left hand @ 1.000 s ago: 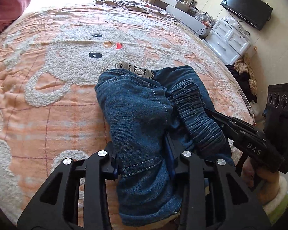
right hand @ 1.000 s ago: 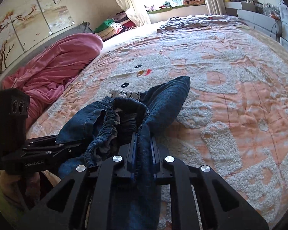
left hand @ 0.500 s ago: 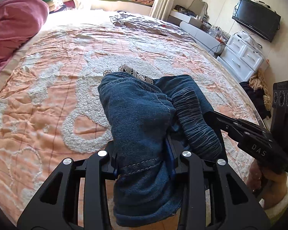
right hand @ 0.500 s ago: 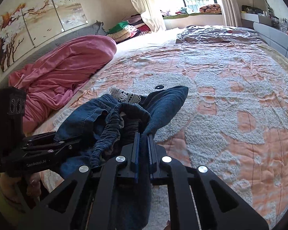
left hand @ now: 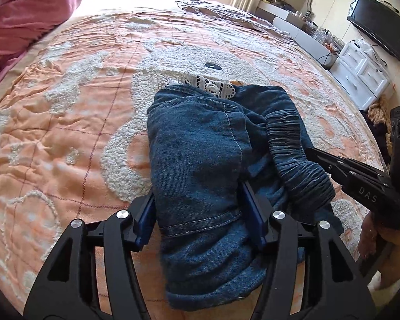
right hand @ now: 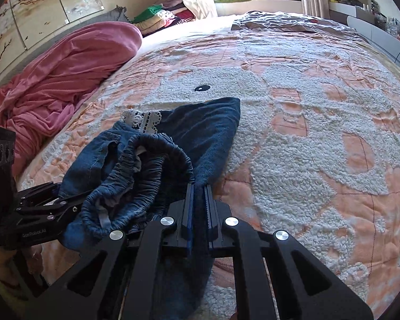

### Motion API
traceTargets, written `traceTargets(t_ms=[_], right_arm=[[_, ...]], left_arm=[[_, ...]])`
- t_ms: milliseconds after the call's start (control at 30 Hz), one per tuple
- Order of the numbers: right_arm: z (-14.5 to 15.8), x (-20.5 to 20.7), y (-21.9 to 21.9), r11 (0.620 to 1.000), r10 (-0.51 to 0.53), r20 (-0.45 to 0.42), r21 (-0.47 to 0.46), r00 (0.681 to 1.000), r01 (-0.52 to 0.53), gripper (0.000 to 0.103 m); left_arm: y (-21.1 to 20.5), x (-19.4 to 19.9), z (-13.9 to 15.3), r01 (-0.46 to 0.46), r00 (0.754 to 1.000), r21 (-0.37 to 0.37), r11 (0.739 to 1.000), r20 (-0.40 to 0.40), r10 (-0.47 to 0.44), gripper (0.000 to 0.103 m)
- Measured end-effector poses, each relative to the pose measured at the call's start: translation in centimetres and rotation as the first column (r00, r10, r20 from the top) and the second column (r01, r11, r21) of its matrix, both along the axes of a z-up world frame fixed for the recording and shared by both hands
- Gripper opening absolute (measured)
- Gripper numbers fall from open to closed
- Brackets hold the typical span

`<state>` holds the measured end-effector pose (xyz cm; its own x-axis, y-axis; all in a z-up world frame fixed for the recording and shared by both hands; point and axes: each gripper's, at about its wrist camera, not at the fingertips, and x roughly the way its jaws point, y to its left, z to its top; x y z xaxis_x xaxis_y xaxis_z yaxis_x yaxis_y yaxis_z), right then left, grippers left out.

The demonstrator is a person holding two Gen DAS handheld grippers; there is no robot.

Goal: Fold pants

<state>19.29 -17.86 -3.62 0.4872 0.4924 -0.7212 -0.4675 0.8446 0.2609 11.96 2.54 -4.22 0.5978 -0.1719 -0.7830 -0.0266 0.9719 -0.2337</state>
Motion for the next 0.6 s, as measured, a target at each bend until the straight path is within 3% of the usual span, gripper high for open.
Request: traceTargets(t_ms=[67,133,167,200,267,333,500,600], right_arm=[[0.2,-0.3,-0.2,1.000,-0.004,0.012,-0.015,1.000,0.004,0.008],[1.1,-0.9,-0.8,0.999,-0.010,0.034,0.032,0.999,0.009,0.008],[1.9,-1.3,-1.1,0.998,-0.007,0.062,0.070,0.998,0.003,0.013],[2.6,-1.8,-1.2,0.995,0.004,0.091,0.102,0.996,-0.013,0.024],[3.4,-2.6,-0.6,0.991,0.048,0.122,0.115,0.991,-0.062,0.038],[3.5,-3.0,0.5,0.990,0.099,0.129,0.091,0.987,-0.111,0.038],[0.8,-3.0,2.1,0.993,0.110,0.063,-0.060,0.992,-0.106,0.038],[-0.6,-2.6,1.6,0.996,0.083,0.013,-0.031,0.996,-0.083,0.038]], left_arm=[[0.0,-0.1,-0.1,-0.003,1.000,0.006,1.000,-0.001,0.003,0.053],[0.1,-0.1,-0.1,-0.004,1.000,0.007,1.000,-0.003,0.004,0.054],[0.2,-0.1,-0.2,-0.002,1.000,0.005,1.000,-0.003,0.002,0.055],[0.2,-0.1,-0.2,-0.004,1.000,0.004,1.000,-0.004,0.004,0.056],[0.3,-0.1,-0.2,-0.006,1.000,0.001,1.000,-0.005,0.006,0.058],[0.4,-0.2,-0.3,-0.010,1.000,0.000,1.000,-0.006,0.010,0.060],[0.3,-0.3,-0.5,-0.010,1.000,-0.001,1.000,-0.011,0.010,0.065],[0.1,-0.3,-0.7,-0.004,1.000,0.002,1.000,-0.015,0.004,0.068]])
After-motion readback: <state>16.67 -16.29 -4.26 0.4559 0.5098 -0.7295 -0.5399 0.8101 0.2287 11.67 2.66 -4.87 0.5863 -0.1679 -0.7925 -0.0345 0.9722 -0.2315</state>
